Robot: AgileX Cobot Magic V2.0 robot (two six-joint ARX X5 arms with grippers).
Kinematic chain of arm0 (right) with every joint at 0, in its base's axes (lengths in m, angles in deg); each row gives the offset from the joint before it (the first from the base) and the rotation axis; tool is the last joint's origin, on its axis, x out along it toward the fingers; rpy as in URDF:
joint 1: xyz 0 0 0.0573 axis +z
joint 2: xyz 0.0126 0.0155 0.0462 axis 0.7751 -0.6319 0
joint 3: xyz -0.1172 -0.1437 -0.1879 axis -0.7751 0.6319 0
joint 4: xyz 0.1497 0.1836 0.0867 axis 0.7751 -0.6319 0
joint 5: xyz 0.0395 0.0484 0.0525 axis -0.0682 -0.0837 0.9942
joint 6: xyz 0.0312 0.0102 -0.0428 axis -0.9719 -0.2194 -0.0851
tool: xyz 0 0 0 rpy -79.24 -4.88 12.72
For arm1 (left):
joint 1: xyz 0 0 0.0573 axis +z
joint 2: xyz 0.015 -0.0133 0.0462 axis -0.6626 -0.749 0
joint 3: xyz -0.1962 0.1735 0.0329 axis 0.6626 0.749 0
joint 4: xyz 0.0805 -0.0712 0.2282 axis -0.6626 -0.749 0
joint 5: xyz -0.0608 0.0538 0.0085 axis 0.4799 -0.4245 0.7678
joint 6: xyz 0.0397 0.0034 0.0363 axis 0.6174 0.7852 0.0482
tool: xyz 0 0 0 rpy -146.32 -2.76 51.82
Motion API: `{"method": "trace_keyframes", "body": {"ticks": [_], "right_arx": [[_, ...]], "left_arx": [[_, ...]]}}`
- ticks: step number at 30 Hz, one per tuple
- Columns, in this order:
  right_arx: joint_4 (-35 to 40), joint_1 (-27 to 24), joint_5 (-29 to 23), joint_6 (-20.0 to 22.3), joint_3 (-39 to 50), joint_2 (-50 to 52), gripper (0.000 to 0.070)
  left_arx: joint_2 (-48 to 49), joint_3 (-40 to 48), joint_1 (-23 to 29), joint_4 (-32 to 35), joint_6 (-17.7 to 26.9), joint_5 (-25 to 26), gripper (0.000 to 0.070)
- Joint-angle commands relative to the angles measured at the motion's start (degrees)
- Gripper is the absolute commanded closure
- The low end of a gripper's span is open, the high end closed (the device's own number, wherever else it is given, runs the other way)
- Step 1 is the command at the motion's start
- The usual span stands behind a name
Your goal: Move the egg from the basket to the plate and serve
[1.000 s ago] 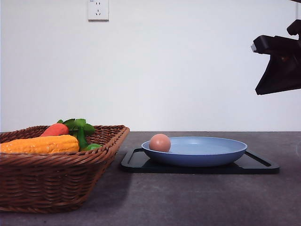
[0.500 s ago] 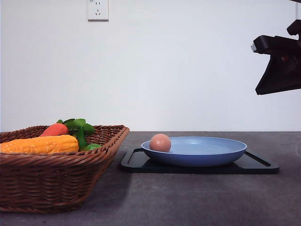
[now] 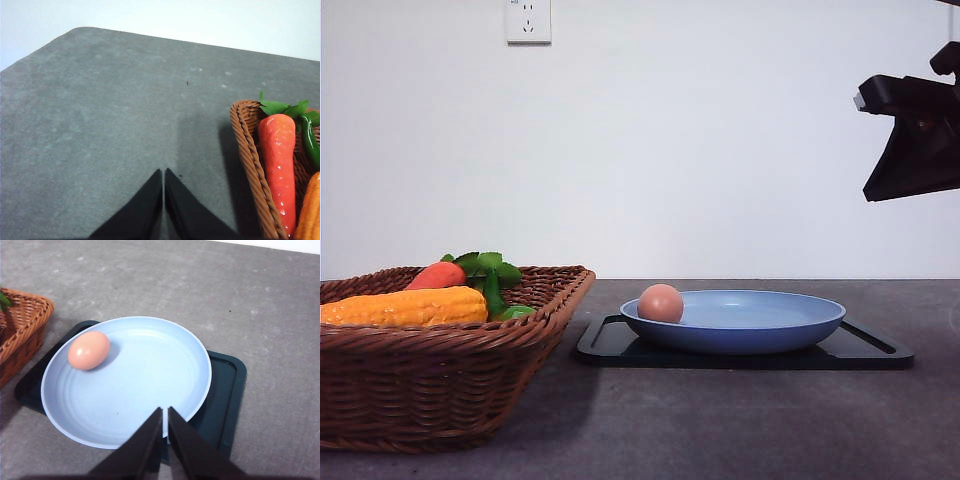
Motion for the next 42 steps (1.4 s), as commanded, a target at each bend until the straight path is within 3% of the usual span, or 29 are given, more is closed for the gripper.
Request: {"method": "trace_keyframes", "body": {"ticks": [1, 12, 18, 21, 27, 32, 36, 42], "right_arx": [[0.6, 0.3, -0.2, 0.1, -0.2, -0.2, 0.07], [0.6, 0.3, -0.2, 0.1, -0.2, -0.2, 0.07], [-0.8, -0.8, -2.0, 0.8, 0.5, 10.0, 0.07], [1.8, -3.4, -2.8, 4.6, 2.2, 16.8, 0.07], [8.8, -11.7, -2.8, 4.8, 10.3, 30.9, 0.07], [9.5, -17.2, -2.3, 4.4, 17.4, 38.8, 0.07], [8.4, -19.0, -0.3, 3.9, 21.3, 42.2, 0.07], [-3.0, -19.2, 0.8, 0.4, 21.4, 44.0, 0.07]], "left_arx": [[0.1, 0.8, 0.0, -1.7, -0.4, 0.0, 0.07], [0.1, 0.8, 0.0, -1.7, -0.4, 0.0, 0.07], [0.1, 0.8, 0.0, -1.6, -0.4, 0.0, 0.07], [0.1, 0.8, 0.0, -1.5, -0.4, 0.0, 0.07], [0.1, 0.8, 0.0, -1.5, -0.4, 0.0, 0.07], [0.1, 0.8, 0.0, -1.5, -0.4, 0.0, 0.07], [0.1, 0.8, 0.0, -1.5, -0.4, 0.0, 0.07], [0.1, 0.8, 0.0, -1.5, -0.4, 0.0, 0.07]]}}
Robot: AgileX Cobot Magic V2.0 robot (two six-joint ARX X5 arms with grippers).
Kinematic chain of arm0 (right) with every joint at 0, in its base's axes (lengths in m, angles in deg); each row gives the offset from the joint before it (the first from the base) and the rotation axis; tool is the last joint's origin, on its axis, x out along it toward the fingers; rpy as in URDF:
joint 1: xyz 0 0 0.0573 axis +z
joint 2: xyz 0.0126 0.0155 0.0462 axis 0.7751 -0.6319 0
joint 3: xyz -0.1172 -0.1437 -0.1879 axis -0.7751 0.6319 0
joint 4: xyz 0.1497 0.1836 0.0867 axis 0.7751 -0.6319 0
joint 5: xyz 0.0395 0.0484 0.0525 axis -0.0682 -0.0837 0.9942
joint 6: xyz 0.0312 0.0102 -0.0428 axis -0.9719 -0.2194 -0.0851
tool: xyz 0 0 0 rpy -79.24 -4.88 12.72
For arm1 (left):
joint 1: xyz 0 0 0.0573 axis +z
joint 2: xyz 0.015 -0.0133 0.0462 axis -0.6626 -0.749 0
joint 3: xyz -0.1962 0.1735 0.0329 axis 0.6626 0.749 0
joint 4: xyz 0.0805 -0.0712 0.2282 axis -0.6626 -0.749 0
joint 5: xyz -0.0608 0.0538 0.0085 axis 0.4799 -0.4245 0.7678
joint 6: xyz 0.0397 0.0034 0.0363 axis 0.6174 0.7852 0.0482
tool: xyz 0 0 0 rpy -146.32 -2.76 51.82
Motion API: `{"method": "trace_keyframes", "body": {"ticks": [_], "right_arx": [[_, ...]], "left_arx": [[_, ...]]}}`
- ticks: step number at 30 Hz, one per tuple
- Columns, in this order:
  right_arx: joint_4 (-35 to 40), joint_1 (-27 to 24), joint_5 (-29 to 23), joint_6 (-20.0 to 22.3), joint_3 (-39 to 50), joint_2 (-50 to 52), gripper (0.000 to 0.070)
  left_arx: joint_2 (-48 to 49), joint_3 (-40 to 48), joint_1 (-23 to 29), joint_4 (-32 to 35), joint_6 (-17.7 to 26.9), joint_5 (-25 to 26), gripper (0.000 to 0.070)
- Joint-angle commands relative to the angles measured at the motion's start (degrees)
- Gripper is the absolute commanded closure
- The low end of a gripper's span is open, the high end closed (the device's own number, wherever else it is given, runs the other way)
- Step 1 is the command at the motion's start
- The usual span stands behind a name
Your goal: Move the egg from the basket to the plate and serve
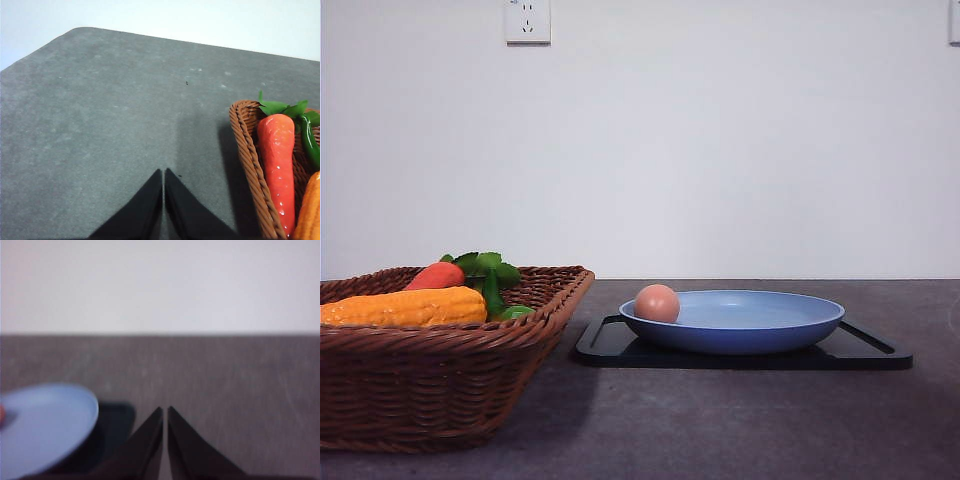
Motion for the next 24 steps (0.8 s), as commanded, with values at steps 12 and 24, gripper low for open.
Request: {"method": "trace_keyframes", "body": {"ticks": [12, 24], "right_arx": [[-7.2, 0.0, 0.5, -2.9, 0.3, 0.2, 0.07], [-7.2, 0.0, 0.5, -2.9, 0.3, 0.2, 0.07]], "left_arx": [[0.1, 0.8, 0.0, -1.5, -0.4, 0.0, 0.07], [0.1, 0.8, 0.0, -1.5, -0.4, 0.0, 0.07]]}}
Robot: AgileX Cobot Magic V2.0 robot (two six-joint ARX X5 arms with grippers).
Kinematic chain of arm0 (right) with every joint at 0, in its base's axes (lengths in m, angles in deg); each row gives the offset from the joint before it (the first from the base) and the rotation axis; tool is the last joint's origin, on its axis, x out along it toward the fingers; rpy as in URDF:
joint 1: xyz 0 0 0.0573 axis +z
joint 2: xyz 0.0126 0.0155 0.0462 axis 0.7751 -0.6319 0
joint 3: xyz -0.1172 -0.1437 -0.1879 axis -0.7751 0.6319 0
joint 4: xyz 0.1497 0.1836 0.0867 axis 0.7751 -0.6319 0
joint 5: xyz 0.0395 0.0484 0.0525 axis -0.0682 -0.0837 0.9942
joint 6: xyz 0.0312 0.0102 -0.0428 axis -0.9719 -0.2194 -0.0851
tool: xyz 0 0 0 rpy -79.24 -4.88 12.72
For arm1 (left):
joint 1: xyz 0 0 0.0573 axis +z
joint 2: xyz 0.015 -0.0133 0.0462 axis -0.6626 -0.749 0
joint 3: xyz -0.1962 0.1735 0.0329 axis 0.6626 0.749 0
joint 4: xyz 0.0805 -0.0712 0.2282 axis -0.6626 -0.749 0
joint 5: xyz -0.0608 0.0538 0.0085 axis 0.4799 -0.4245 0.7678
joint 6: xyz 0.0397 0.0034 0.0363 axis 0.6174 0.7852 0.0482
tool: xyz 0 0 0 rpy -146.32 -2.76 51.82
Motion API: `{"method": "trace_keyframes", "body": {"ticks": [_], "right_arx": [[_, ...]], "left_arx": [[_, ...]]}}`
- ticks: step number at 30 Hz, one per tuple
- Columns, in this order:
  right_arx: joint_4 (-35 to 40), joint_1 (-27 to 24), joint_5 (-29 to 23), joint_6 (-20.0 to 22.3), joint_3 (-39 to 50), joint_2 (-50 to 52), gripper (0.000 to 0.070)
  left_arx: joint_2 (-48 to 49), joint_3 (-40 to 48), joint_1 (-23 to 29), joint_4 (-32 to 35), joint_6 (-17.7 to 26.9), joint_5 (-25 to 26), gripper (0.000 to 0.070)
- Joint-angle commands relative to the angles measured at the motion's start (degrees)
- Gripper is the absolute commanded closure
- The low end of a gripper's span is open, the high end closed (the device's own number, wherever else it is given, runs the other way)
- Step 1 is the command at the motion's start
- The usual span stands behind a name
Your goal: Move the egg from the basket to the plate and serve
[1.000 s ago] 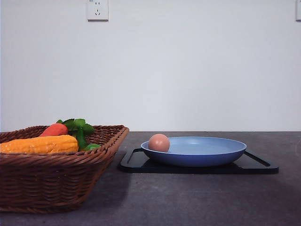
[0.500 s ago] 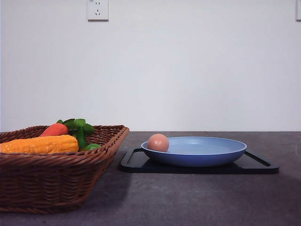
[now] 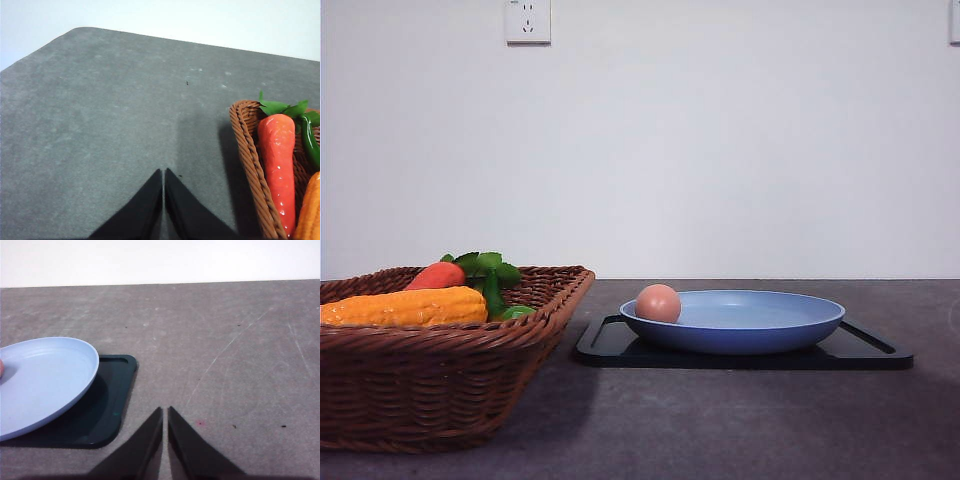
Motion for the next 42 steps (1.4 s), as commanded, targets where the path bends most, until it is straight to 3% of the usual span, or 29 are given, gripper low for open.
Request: {"method": "trace_keyframes", "body": {"ticks": [1, 42], "right_arx": [[0.6, 0.0, 0.0, -1.0, 0.3, 0.2, 0.07], [0.6, 0.0, 0.0, -0.9, 0.3, 0.2, 0.07]], "left_arx": [[0.1, 0.8, 0.0, -1.5, -0.4, 0.0, 0.07], [0.1, 0.8, 0.0, -1.5, -0.4, 0.0, 0.07]]}}
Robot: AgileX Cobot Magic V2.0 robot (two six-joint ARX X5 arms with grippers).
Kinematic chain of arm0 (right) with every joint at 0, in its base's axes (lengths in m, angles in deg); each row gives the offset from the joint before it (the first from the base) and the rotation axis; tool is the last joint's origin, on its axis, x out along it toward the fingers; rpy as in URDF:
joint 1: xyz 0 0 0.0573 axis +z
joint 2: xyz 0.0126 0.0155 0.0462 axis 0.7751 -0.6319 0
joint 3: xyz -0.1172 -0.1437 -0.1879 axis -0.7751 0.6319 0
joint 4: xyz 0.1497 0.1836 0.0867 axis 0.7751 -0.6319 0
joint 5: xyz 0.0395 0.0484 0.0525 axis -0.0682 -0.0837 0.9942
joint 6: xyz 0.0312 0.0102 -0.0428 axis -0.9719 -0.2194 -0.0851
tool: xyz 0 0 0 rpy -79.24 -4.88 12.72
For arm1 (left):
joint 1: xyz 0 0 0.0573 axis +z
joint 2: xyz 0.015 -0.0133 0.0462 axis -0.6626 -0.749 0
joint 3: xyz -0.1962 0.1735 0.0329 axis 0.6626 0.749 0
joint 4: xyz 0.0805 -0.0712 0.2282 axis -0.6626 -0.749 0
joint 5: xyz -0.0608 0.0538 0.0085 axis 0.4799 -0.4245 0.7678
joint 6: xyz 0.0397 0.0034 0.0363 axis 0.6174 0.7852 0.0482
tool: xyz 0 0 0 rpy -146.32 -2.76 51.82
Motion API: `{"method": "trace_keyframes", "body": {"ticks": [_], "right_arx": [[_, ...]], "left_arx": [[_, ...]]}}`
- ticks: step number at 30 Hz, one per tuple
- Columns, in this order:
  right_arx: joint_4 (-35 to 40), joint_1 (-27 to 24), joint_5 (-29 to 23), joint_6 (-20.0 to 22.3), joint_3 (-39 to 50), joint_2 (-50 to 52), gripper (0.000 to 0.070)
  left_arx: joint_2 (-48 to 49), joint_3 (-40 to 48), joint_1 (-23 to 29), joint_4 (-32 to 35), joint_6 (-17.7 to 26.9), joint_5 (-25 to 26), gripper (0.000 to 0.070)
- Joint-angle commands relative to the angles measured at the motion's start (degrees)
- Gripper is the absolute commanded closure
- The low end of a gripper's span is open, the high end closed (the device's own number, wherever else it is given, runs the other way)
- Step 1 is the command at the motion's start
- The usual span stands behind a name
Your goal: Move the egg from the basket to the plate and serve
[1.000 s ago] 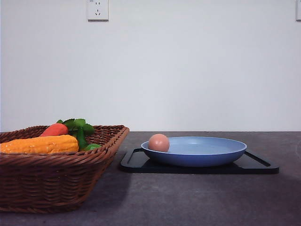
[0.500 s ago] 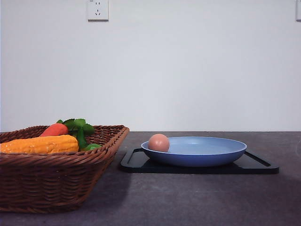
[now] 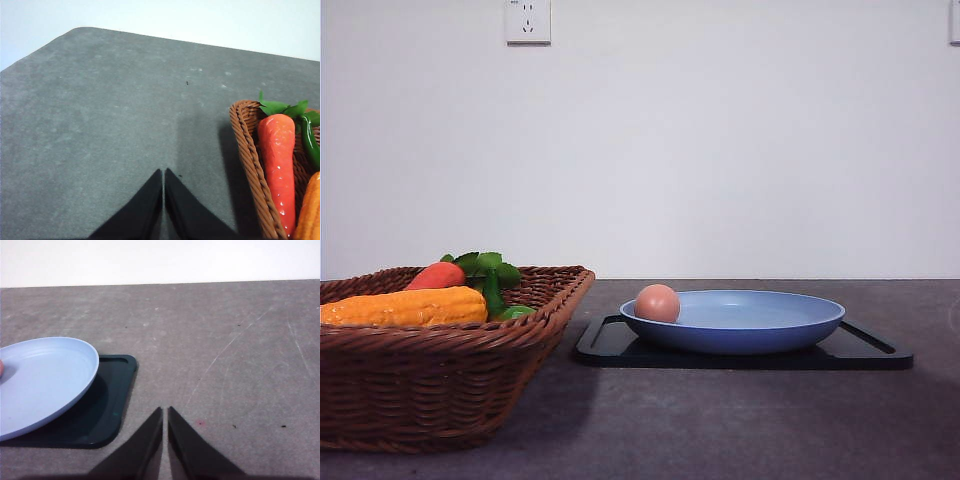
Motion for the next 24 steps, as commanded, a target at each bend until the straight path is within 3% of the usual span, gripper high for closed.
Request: {"method": "trace_keyframes", "body": {"ticks": [1, 24], "right_arx": [[0.6, 0.0, 0.0, -0.9, 0.3, 0.2, 0.07], [0.6, 0.0, 0.0, -1.0, 0.3, 0.2, 0.07]], "left_arx": [[0.1, 0.8, 0.0, -1.5, -0.4, 0.0, 0.07], [0.1, 0.8, 0.0, -1.5, -0.4, 0.0, 0.07]]}}
